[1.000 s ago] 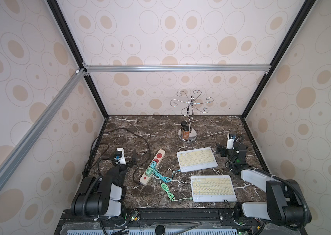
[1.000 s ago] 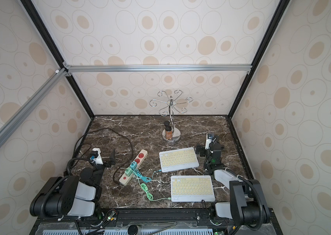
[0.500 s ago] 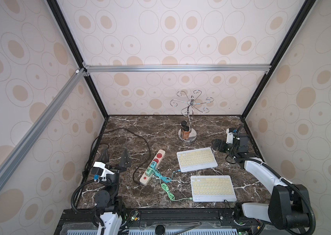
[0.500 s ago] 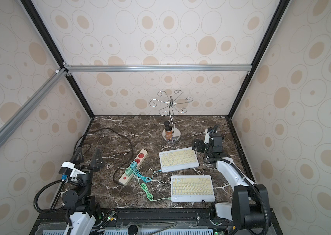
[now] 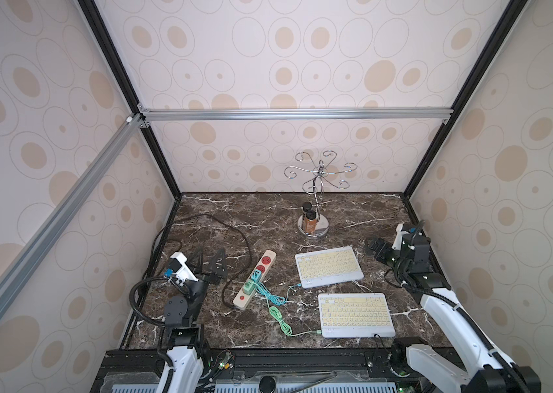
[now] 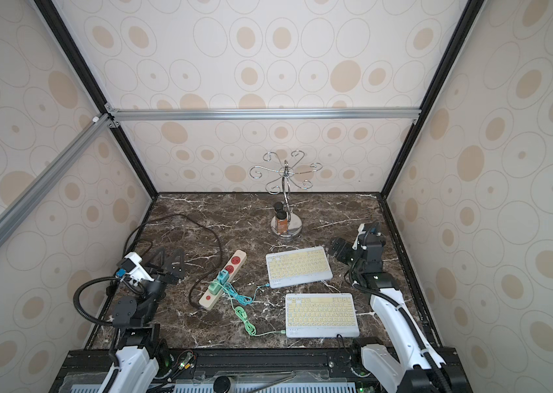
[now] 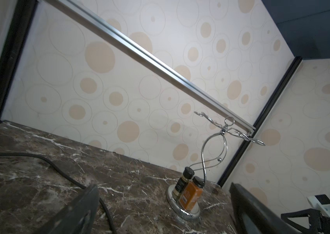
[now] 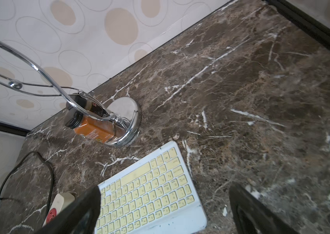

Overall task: Unplug the wireless keyboard
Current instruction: Pick up the power cord at the center of the board.

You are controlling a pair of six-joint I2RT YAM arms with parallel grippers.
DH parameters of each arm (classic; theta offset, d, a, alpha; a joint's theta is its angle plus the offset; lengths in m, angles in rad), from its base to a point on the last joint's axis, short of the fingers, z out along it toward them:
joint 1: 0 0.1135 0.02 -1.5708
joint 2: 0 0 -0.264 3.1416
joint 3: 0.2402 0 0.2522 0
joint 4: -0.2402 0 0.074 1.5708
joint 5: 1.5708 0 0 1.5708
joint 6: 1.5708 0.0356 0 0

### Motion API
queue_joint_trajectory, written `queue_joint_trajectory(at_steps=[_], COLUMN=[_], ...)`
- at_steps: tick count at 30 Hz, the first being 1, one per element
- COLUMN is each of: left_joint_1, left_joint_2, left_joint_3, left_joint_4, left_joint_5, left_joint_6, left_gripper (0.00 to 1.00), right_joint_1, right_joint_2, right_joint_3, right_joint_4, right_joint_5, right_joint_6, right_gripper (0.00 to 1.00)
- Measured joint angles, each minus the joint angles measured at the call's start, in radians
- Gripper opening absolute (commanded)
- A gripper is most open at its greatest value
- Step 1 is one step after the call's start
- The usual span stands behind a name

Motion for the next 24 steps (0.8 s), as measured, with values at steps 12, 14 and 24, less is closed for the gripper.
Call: queue_joint_trajectory(at_steps=[12, 14, 24], left_joint_1=[-0.362, -0.443, -0.927], left_joint_2=[0.043, 0.111, 0.266], left_joint_3=[0.23, 0.27, 0.306], left_joint_4=[-0.343, -0.382, -0.438], left_joint_5=[-0.259, -0.335, -0.625], left_joint_6=[0.25, 0.29, 0.555], left_gripper=[0.89, 0.89, 0.9], right_joint_1=[-0.001, -0.001, -0.001], right_joint_2=[-0.021, -0.001, 0.057], right_joint_3=[-0.153, -0.156, -0.198], right_joint_4=[0.09, 0.098, 0.154], right_joint_5=[0.002, 0.034, 0.112], right_joint_6=[-0.002, -0.004, -0.001], right_gripper=[1.0, 1.0, 1.0])
